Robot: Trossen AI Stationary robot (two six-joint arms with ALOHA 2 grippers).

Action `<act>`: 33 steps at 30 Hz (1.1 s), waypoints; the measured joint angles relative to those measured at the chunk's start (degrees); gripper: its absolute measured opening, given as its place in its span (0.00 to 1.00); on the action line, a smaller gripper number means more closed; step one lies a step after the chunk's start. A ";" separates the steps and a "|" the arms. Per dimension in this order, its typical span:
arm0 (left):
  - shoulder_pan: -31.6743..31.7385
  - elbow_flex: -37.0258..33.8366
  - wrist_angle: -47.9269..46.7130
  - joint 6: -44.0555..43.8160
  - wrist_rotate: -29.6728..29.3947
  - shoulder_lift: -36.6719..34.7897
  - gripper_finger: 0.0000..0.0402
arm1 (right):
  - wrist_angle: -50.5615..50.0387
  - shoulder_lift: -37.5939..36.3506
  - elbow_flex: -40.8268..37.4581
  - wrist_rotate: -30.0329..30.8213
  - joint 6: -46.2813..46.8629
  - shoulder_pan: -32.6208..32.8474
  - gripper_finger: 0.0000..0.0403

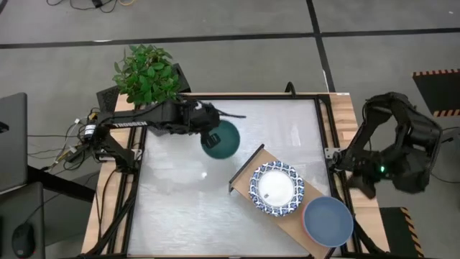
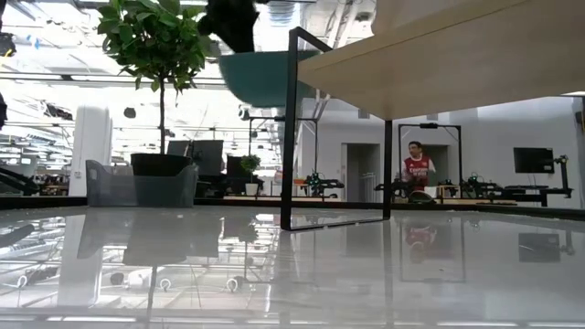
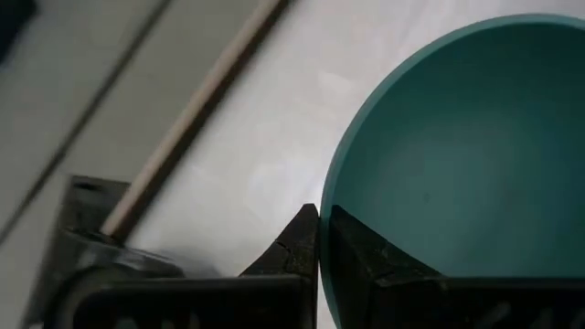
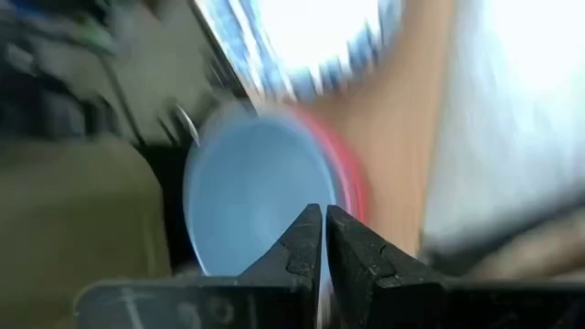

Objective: Place and stack bowls onto a shelf
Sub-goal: Stack the green bowl on top of the blue bowl on the shelf

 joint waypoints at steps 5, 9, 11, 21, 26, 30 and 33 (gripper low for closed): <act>0.88 4.74 4.02 2.18 -7.80 -0.04 0.00 | 0.00 -4.49 0.02 23.39 -12.74 -1.69 0.12; 1.22 6.77 12.88 5.79 -15.51 -0.02 0.00 | 1.06 -6.61 0.04 41.79 -24.05 -7.68 0.12; 1.19 6.84 19.45 9.75 -19.89 -0.07 0.00 | 2.77 -6.84 0.09 49.62 -31.52 -11.90 0.11; 1.19 6.86 50.44 28.82 -28.18 1.87 0.00 | 18.50 -3.00 0.09 64.10 -67.32 -33.42 0.09; 1.19 6.79 60.87 36.80 -27.80 3.88 0.00 | 24.85 2.15 0.05 61.13 -80.41 -41.20 0.17; 1.19 6.76 65.33 39.74 -26.31 5.63 0.00 | 27.69 6.39 -0.07 60.19 -82.85 -45.77 0.30; 1.31 6.82 67.65 40.13 -24.38 7.11 0.00 | 29.11 8.28 0.00 58.44 -82.84 -47.95 0.41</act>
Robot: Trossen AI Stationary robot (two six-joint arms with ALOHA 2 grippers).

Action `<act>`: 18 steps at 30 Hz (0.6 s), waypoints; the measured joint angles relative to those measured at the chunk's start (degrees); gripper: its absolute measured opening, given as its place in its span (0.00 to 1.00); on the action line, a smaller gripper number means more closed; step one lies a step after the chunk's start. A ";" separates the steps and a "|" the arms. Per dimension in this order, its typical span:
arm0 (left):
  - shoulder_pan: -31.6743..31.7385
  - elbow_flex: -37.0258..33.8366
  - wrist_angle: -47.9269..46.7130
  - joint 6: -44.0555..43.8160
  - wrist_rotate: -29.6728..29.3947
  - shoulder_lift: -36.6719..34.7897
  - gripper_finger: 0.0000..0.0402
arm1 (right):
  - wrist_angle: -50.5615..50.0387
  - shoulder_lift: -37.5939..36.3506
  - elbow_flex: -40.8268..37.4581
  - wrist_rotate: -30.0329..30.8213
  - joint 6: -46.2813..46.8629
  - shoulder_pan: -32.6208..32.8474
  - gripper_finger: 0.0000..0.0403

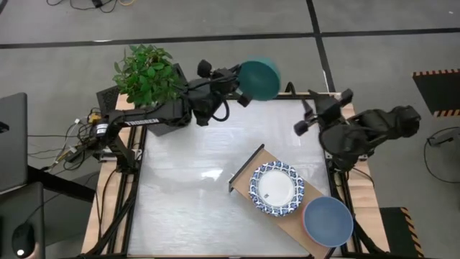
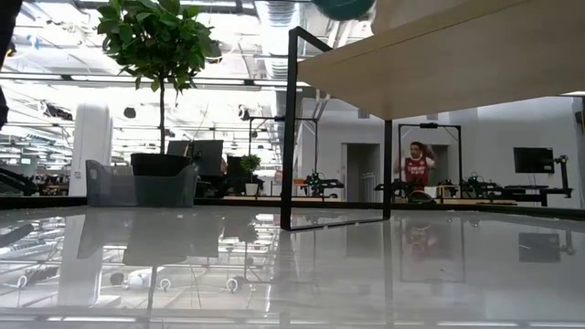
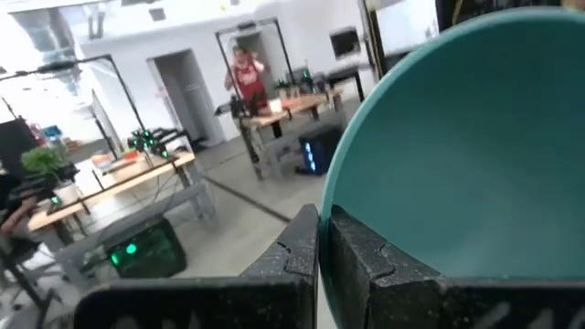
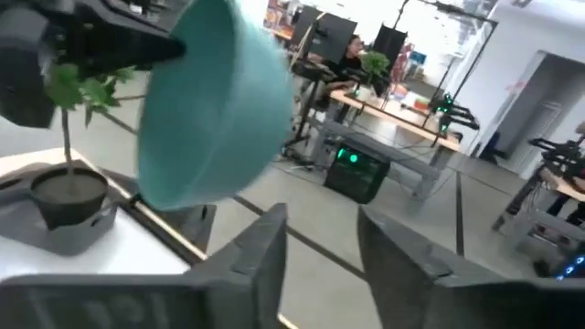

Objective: Place and stack bowls onto a shelf
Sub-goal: Stack the green bowl on top of the blue bowl on the shelf

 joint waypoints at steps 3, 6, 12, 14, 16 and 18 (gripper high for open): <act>0.06 -0.09 0.89 1.98 0.22 1.07 0.00 | 3.36 1.70 0.00 -2.44 -0.04 -1.68 0.50; 0.14 -0.09 1.62 2.41 2.34 1.35 0.00 | 5.81 2.64 0.00 -5.52 -0.17 -3.87 0.57; 0.27 -0.07 1.90 3.64 4.72 1.35 0.00 | 12.26 2.92 0.00 -11.10 -3.87 -8.41 0.60; 0.36 -0.07 1.90 4.84 4.83 1.35 0.00 | 16.07 2.89 0.00 -14.27 -6.84 -9.76 0.60; 0.42 -0.07 1.90 4.94 5.06 1.35 0.00 | 19.90 2.94 0.00 -16.90 -9.89 -10.86 0.60; 0.46 -0.07 1.88 4.36 6.43 1.35 0.00 | 22.27 2.96 0.00 -17.18 -12.00 -11.93 0.60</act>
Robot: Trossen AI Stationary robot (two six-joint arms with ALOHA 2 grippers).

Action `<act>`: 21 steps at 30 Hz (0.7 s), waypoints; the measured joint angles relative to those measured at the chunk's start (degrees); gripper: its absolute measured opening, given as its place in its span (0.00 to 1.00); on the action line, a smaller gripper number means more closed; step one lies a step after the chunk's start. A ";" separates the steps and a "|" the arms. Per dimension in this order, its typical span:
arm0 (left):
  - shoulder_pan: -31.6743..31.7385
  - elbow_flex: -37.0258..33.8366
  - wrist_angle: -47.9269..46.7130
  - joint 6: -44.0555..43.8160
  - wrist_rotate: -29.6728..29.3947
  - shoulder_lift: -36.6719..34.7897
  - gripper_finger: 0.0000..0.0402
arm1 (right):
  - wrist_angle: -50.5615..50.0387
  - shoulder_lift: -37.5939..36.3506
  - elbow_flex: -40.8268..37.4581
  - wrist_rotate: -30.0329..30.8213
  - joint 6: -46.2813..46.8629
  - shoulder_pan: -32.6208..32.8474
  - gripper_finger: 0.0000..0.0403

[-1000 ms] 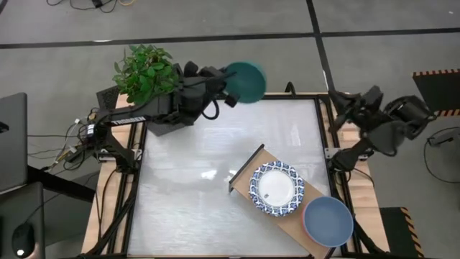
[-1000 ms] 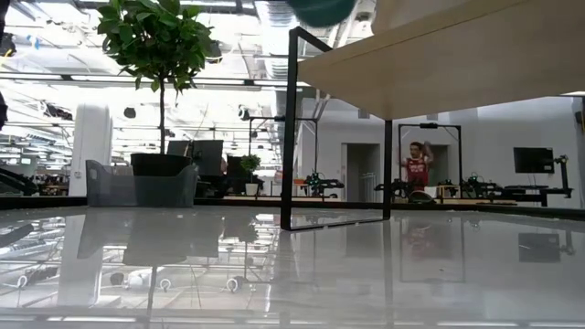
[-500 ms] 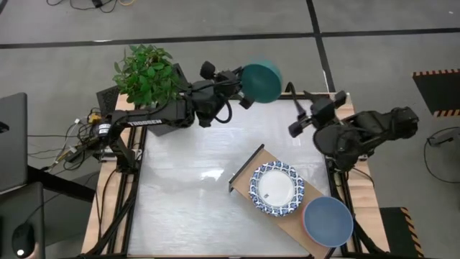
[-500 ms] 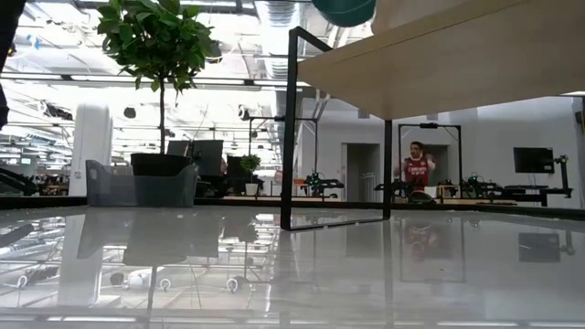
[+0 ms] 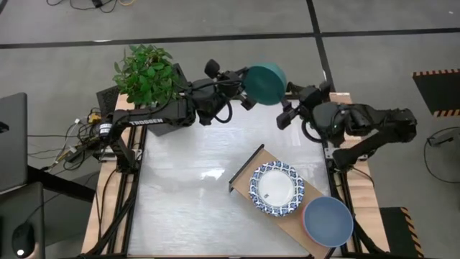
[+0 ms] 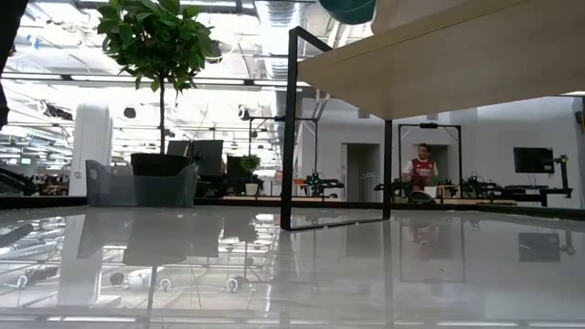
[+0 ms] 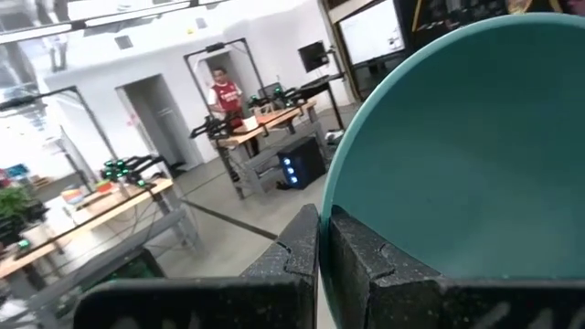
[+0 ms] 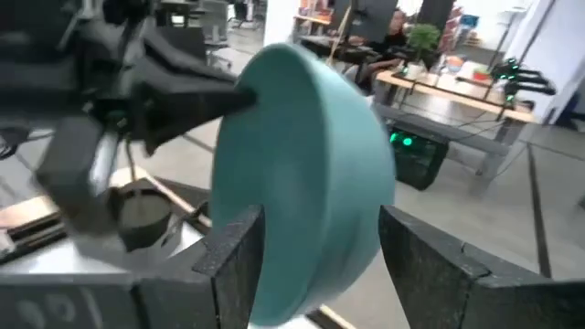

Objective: Place and stack bowls onto a shelf
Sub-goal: Stack the green bowl on top of the blue bowl on the shelf

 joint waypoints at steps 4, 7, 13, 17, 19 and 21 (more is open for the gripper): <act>-0.07 0.00 0.31 0.13 0.91 0.00 0.00 | 0.71 0.74 0.08 0.11 -0.62 -2.90 0.58; -0.05 0.00 0.28 0.60 0.91 0.00 0.00 | 0.84 1.67 0.02 0.14 0.46 -4.30 0.53; -0.10 0.00 0.31 0.57 0.97 -0.02 0.00 | 1.07 2.22 0.09 2.08 0.99 -6.30 0.24; -0.21 0.15 0.89 0.54 6.23 -0.32 0.01 | 0.38 2.32 0.00 3.08 1.74 -7.77 0.06; -0.10 0.15 0.94 0.08 8.65 -0.44 0.03 | 0.25 2.23 0.00 2.91 2.06 -8.12 0.06; -0.05 0.17 0.52 0.14 9.69 -0.44 0.07 | -0.29 1.95 0.02 0.91 2.40 -8.44 0.06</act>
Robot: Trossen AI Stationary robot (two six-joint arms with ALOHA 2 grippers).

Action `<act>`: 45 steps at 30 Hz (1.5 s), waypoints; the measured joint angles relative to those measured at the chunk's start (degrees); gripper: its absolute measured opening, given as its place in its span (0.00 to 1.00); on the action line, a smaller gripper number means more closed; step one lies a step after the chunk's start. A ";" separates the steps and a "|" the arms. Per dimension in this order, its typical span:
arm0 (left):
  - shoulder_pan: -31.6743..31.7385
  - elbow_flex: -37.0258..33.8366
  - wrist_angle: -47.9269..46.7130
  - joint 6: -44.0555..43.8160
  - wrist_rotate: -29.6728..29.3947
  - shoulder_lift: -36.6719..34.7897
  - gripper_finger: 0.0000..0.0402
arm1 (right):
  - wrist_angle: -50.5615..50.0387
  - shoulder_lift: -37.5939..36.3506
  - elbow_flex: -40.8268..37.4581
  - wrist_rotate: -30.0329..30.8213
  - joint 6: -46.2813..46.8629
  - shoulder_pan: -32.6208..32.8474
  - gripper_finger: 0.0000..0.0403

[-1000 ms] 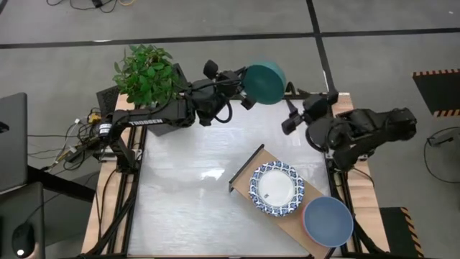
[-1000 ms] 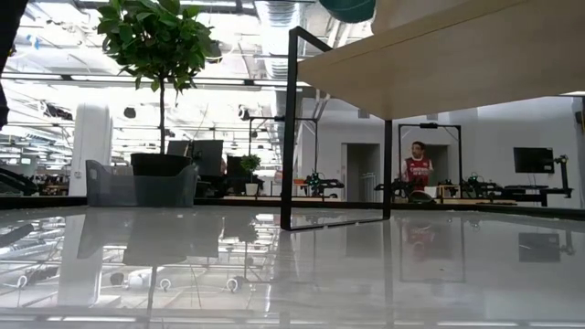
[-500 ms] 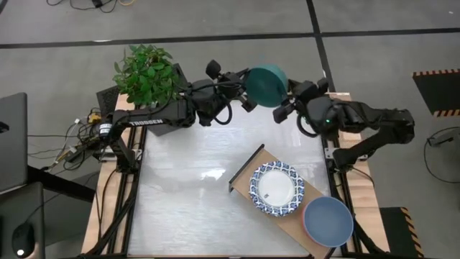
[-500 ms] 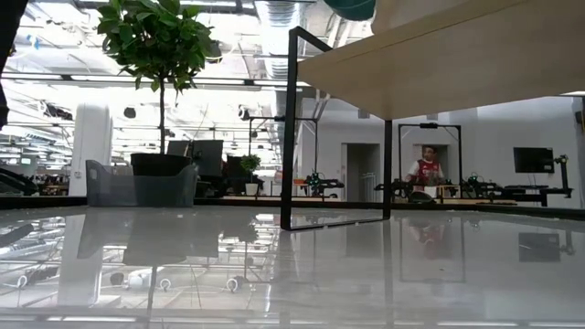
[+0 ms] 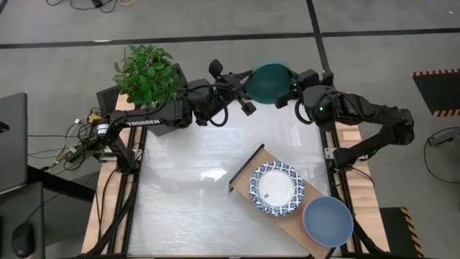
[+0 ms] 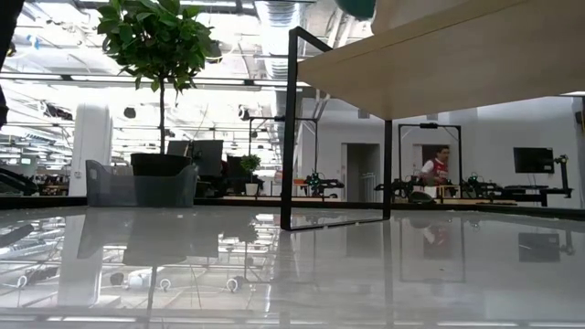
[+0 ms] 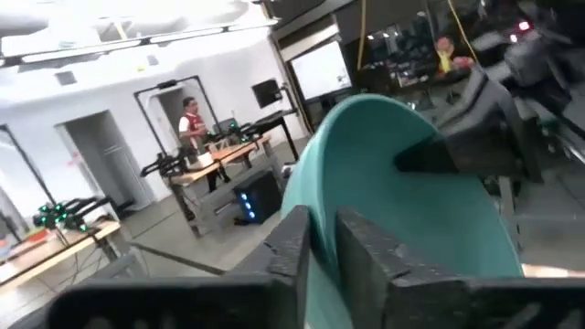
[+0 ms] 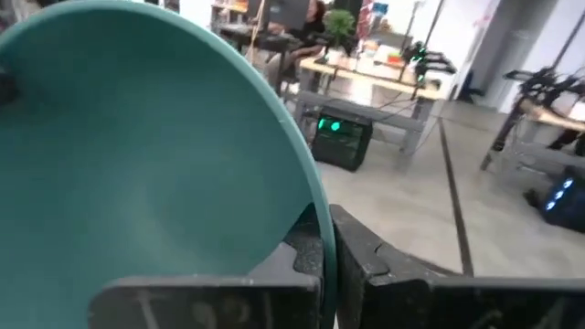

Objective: Place and stack bowls onto a shelf
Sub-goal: Stack the green bowl on top of the blue bowl on the shelf

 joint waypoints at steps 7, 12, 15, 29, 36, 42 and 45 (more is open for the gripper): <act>0.04 0.00 -0.74 3.70 5.38 0.20 0.33 | -0.45 0.10 0.00 -3.52 -0.45 -1.51 0.06; -1.24 -0.24 -2.37 5.90 1.96 0.32 0.50 | -3.57 -0.54 -0.07 -4.85 -0.61 -3.71 0.06; -2.13 -0.26 -2.28 6.03 0.51 -0.77 0.56 | -5.47 -2.84 0.46 -4.76 -0.82 -6.10 0.06; -5.85 -0.11 -12.40 6.64 -2.35 -11.82 0.60 | -33.61 -13.89 8.29 -32.50 24.05 -9.60 0.06; -4.01 -0.20 -24.71 -5.23 8.30 -18.78 0.60 | -41.90 -15.82 8.44 -65.37 40.56 -2.56 0.06; -2.96 -0.17 -28.53 -5.66 5.02 -20.77 0.60 | -46.08 -12.40 8.44 -68.23 50.06 13.70 0.06; -2.52 -0.17 -29.52 -5.53 4.57 -20.97 0.60 | -45.40 -9.85 8.36 -68.04 55.11 23.26 0.06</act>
